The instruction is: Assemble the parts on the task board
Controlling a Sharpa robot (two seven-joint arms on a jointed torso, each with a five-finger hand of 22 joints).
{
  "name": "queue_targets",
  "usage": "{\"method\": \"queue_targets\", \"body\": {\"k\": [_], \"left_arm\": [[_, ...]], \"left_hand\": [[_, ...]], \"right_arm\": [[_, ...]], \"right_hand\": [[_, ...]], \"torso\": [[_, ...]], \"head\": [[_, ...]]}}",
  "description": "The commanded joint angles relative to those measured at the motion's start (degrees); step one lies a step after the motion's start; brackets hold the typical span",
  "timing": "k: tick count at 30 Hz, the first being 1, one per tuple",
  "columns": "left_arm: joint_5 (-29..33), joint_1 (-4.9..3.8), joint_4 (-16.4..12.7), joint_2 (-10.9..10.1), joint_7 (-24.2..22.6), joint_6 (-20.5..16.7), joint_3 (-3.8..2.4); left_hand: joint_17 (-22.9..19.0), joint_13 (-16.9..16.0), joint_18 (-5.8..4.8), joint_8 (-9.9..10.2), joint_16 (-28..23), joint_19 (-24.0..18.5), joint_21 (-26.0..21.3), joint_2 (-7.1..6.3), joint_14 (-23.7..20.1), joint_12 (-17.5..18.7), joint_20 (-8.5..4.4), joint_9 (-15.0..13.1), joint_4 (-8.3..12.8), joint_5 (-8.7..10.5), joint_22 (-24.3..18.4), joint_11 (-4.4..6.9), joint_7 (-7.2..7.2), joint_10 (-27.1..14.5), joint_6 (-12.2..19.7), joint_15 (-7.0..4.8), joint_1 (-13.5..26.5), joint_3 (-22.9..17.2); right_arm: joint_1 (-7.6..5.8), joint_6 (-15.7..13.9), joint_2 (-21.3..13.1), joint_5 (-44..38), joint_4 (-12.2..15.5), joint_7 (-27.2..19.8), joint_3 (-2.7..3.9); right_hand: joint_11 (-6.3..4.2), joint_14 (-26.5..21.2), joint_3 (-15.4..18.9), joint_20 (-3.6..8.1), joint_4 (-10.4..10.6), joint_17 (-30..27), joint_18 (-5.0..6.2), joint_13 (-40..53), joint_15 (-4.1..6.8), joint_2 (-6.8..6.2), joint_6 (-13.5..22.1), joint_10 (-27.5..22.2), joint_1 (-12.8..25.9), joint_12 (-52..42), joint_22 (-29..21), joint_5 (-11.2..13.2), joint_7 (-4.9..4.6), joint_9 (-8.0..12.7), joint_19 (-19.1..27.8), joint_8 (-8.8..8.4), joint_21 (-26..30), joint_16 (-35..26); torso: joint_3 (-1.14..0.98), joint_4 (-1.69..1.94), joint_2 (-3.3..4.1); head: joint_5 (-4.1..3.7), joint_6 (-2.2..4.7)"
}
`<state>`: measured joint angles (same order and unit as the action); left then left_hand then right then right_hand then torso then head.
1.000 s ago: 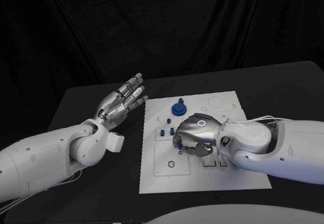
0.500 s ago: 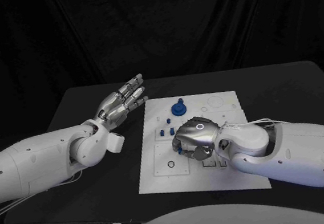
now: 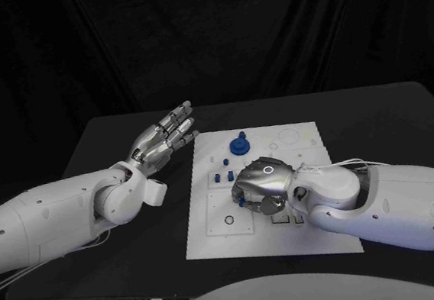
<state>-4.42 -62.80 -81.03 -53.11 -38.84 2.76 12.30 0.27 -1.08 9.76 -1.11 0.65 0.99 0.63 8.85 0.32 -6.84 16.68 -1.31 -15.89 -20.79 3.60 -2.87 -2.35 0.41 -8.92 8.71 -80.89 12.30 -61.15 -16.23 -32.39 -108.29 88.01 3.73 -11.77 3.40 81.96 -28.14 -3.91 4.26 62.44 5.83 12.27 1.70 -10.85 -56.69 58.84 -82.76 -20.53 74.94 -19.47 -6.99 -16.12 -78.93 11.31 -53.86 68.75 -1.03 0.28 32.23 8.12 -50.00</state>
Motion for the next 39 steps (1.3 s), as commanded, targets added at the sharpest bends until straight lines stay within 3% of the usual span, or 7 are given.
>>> {"method": "queue_targets", "body": {"k": [1,22,29,33,34,39], "left_arm": [[0.36,0.12,-0.07,0.11,-3.88,0.46,-0.06],[0.36,0.52,0.06,0.25,-3.73,0.68,-0.06],[0.36,0.61,0.08,0.25,-3.60,0.70,-0.06],[0.36,0.63,0.09,0.25,-3.48,0.74,-0.06],[0.36,0.64,0.10,0.25,-3.46,0.75,-0.06],[0.36,0.65,0.13,0.28,-3.45,0.79,-0.06]], "left_hand": [[0.07,-0.09,-0.06,-0.31,0.18,0.15,0.25,-0.01,0.15,-0.21,0.22,-0.07,-0.01,-0.24,0.07,-0.58,0.38,0.01,-0.13,0.43,-0.63,0.28],[0.16,-0.10,-0.13,-0.33,0.42,0.21,0.27,0.11,0.29,-0.26,0.24,-0.08,0.06,-0.39,0.13,-0.68,0.64,0.00,-0.25,0.79,-0.96,0.30],[0.19,-0.10,-0.16,-0.33,0.50,0.23,0.28,0.17,0.34,-0.27,0.25,-0.08,0.05,-0.41,0.17,-0.77,0.69,0.00,-0.27,0.89,-1.02,0.30],[0.20,-0.12,-0.26,-0.40,0.58,0.26,0.29,0.36,0.36,-0.47,0.25,-0.14,0.05,-0.54,0.16,-0.95,1.39,0.02,-0.67,1.05,-1.26,0.33],[0.20,-0.13,-0.44,-0.79,0.64,0.30,0.29,0.51,0.35,-0.59,0.24,-0.38,-0.03,-0.52,0.13,-0.60,3.00,0.04,-2.39,1.09,-1.42,0.53],[0.21,-0.15,-0.48,-0.86,0.68,0.32,0.30,0.53,0.37,-0.70,0.24,-0.41,-0.04,-0.52,0.15,-0.53,3.26,0.05,-2.65,1.09,-1.46,0.57]], "right_arm": [[0.27,1.30,-0.06,-0.51,0.06,1.09,-0.04],[0.28,1.42,-0.30,-0.51,0.36,1.23,-0.04],[0.27,0.23,-0.57,-0.51,0.77,0.75,-0.04],[0.26,0.14,-0.54,-0.51,0.75,0.53,-0.03],[0.26,0.21,-0.52,-0.51,0.72,0.50,-0.03],[0.26,0.86,-0.40,-0.51,0.51,0.45,-0.03]], "right_hand": [[0.33,-0.05,-0.05,-0.38,-0.48,-0.03,0.66,-0.09,-0.16,-0.09,0.39,-0.10,-0.01,0.27,6.42,0.02,-0.02,-0.07,0.24,-0.36,0.36,-0.35],[0.38,-0.21,-0.16,-0.38,-0.65,-0.39,0.74,-0.11,-0.13,-0.04,0.41,-0.13,-0.11,0.30,6.33,-0.11,-0.07,-0.12,0.40,-0.42,0.75,-0.63],[0.49,-0.30,-0.50,-0.48,-0.93,-0.28,0.72,-0.10,-0.28,0.30,0.13,0.02,-0.11,0.24,6.37,-1.24,-0.29,-0.32,0.49,-0.47,0.67,-0.53],[0.64,-0.31,-0.73,-0.76,-0.94,-0.23,0.66,-0.05,-0.73,0.48,0.23,0.39,0.47,0.05,6.42,-2.75,-0.63,-0.23,0.52,-0.92,0.49,-0.38],[0.66,-0.32,-0.78,-0.80,-0.95,-0.24,0.67,-0.05,-0.77,0.49,0.24,0.41,0.54,0.04,6.40,-2.99,-0.67,-0.20,0.55,-1.00,0.53,-0.37],[0.68,-0.44,-1.09,-0.92,-0.97,-0.36,0.74,-0.02,-0.78,0.70,-0.01,0.53,1.01,-0.04,6.37,-4.39,-0.66,-0.01,0.68,-1.28,0.60,-0.40]], "torso": [[-0.01,-0.01,0.03],[-0.01,-0.01,0.02],[-0.03,0.00,0.02],[-0.03,0.00,0.02],[-0.03,-0.01,0.01],[-0.02,-0.04,-0.03]], "head": [[-0.13,0.00],[-0.18,0.00],[-0.20,0.00],[-0.16,0.00],[-0.12,0.00],[-0.04,0.00]]}}
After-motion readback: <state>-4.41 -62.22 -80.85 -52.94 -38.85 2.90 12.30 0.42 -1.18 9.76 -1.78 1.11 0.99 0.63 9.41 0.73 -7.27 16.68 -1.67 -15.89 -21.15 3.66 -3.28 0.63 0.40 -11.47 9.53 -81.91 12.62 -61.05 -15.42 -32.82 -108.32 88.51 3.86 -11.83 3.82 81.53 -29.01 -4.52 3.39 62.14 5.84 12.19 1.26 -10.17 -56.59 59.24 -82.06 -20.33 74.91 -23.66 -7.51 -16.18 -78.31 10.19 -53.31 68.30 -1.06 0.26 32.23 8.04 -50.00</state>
